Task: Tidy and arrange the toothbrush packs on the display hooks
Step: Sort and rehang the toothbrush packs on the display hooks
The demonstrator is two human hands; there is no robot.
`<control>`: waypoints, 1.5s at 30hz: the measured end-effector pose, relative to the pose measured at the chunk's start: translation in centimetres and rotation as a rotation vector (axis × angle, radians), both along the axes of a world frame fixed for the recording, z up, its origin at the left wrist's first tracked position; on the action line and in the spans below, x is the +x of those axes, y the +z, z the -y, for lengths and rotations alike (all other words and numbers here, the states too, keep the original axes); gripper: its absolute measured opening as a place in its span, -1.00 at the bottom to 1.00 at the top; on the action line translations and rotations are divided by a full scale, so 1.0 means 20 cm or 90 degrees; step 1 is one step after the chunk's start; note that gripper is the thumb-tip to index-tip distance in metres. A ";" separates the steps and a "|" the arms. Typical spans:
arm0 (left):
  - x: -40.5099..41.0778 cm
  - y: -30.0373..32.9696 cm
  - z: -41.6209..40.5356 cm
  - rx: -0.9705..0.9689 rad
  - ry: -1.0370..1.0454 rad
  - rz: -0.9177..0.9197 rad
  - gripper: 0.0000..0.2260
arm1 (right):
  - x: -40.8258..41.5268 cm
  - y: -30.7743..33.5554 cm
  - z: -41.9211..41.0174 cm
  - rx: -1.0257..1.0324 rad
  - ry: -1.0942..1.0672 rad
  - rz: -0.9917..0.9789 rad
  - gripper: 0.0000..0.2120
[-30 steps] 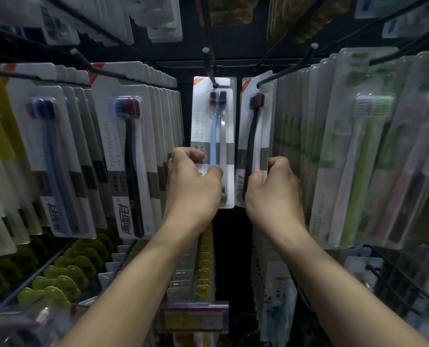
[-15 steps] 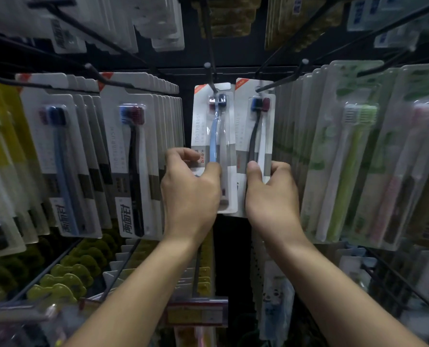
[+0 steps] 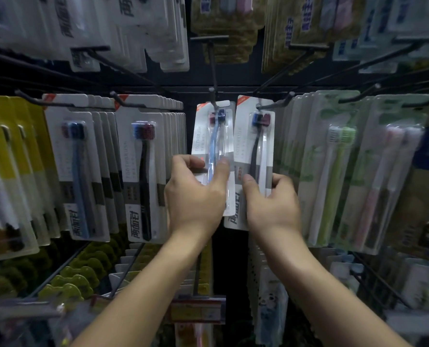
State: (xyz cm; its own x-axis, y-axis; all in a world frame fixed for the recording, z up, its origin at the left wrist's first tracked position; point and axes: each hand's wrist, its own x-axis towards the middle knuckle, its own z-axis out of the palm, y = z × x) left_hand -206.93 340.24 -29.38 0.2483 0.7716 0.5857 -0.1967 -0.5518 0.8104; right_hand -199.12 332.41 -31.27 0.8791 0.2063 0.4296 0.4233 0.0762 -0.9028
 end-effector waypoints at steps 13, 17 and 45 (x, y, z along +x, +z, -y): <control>0.02 -0.05 -0.03 0.067 0.036 -0.027 -0.59 | 0.01 -0.03 0.05 -0.023 -0.021 0.029 -0.74; 0.03 -0.06 -0.03 0.042 -0.010 -0.081 -0.40 | 0.02 -0.04 0.06 -0.024 -0.026 0.036 -0.74; -0.08 -0.18 0.01 0.086 0.025 -0.074 -0.34 | -0.12 -0.09 0.15 -0.034 -0.013 0.076 -0.73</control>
State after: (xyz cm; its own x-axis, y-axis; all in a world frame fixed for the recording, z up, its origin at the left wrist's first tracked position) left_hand -208.54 339.98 -33.02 0.2916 0.6979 0.6542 -0.0831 -0.6628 0.7441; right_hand -201.43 329.49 -33.08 0.8265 0.2149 0.5202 0.5290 0.0193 -0.8484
